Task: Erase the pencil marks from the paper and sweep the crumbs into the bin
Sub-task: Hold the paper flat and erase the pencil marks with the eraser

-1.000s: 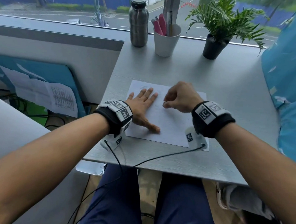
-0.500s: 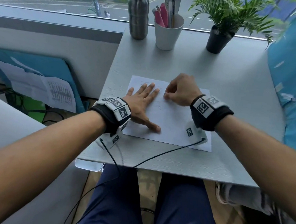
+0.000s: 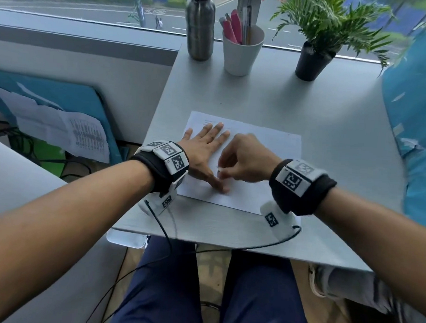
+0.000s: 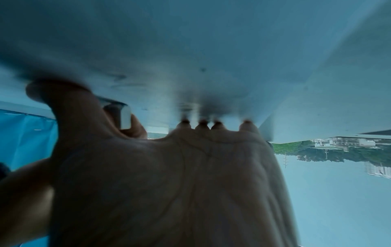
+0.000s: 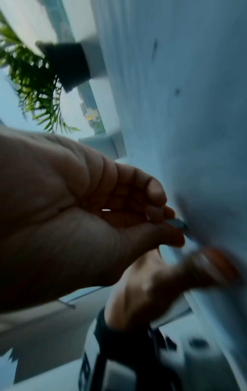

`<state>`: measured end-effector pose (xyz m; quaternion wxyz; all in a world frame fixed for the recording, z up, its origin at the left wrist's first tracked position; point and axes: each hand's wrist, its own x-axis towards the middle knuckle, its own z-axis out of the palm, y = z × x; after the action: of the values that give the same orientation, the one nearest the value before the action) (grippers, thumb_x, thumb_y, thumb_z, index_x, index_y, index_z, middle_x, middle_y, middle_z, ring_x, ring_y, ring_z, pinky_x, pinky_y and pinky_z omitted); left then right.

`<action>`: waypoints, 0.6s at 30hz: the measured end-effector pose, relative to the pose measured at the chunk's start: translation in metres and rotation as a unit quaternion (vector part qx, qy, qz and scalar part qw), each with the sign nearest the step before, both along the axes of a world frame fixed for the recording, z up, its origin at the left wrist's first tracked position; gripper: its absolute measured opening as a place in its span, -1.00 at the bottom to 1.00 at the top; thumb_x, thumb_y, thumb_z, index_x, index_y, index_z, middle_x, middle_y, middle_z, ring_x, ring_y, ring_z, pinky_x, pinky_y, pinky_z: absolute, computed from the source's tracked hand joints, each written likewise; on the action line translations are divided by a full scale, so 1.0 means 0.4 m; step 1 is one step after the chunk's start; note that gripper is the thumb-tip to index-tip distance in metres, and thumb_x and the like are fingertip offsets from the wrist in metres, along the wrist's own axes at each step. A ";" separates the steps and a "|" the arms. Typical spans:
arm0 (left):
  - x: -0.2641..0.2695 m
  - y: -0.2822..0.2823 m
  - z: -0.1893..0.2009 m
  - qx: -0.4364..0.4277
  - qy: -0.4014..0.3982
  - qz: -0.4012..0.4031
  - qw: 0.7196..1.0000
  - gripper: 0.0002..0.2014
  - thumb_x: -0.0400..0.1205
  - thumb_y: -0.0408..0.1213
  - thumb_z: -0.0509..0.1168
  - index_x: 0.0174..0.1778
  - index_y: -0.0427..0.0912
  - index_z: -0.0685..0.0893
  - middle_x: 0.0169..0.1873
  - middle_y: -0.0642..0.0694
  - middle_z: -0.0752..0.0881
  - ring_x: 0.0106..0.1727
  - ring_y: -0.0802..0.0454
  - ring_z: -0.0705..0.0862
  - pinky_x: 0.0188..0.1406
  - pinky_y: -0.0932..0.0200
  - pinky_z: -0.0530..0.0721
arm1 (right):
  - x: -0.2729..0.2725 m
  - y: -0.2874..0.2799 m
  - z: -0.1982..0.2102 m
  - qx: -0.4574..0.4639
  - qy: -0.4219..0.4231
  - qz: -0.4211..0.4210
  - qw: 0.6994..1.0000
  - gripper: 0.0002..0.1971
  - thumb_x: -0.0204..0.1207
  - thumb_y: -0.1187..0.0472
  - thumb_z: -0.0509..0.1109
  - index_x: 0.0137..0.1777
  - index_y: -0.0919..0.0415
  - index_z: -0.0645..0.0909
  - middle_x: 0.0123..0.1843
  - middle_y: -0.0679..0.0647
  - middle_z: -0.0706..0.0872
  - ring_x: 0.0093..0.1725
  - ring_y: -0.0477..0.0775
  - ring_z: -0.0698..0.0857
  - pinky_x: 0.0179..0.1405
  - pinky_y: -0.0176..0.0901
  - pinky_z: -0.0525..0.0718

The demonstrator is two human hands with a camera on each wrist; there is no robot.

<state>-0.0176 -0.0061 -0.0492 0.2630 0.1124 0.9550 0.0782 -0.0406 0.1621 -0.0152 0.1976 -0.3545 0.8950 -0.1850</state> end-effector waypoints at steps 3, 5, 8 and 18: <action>-0.001 -0.001 -0.002 -0.006 0.001 0.000 1.000 0.43 0.09 0.66 0.29 0.65 0.10 -0.43 0.62 0.07 -0.49 0.64 0.03 -0.48 0.61 -0.29 -0.34 | -0.083 0.008 0.011 -0.004 0.006 -0.049 0.999 -0.87 0.29 0.13 0.62 -0.18 0.13 0.86 -0.29 0.00 0.84 -0.32 -0.13 0.72 -0.31 -0.38 0.59; -0.001 -0.001 -0.003 -0.009 0.005 0.005 1.000 0.44 0.06 0.67 0.29 0.66 0.14 -0.41 0.63 0.04 -0.49 0.64 -0.02 -0.48 0.61 -0.27 -0.35 | -0.138 0.012 0.006 -0.021 0.051 -0.103 0.993 -0.84 0.31 0.13 0.60 -0.15 0.16 0.86 -0.24 0.05 0.85 -0.29 -0.10 0.71 -0.33 -0.43 0.52; -0.002 -0.003 -0.004 -0.014 0.004 0.009 1.000 0.48 0.00 0.69 0.28 0.64 0.15 -0.44 0.62 0.01 -0.52 0.63 -0.07 -0.50 0.61 -0.27 -0.35 | -0.072 -0.003 0.001 -0.030 0.053 -0.067 0.996 -0.90 0.26 0.23 0.56 -0.25 0.24 0.84 -0.34 0.10 0.82 -0.32 0.05 0.76 -0.32 -0.31 0.60; 0.001 0.000 0.000 -0.011 0.003 0.015 1.000 0.54 -0.02 0.68 0.31 0.66 0.03 -0.44 0.62 0.04 -0.50 0.63 -0.02 -0.49 0.62 -0.25 -0.35 | -0.142 -0.011 0.004 -0.028 0.076 -0.123 0.989 -0.86 0.33 0.19 0.57 -0.14 0.20 0.86 -0.18 0.07 0.86 -0.19 -0.05 0.78 -0.10 -0.36 0.64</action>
<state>-0.0172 -0.0059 -0.0491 0.2604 0.0956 0.9581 0.0713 -0.0975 0.1576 -0.0135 0.0947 -0.2602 0.9386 -0.2057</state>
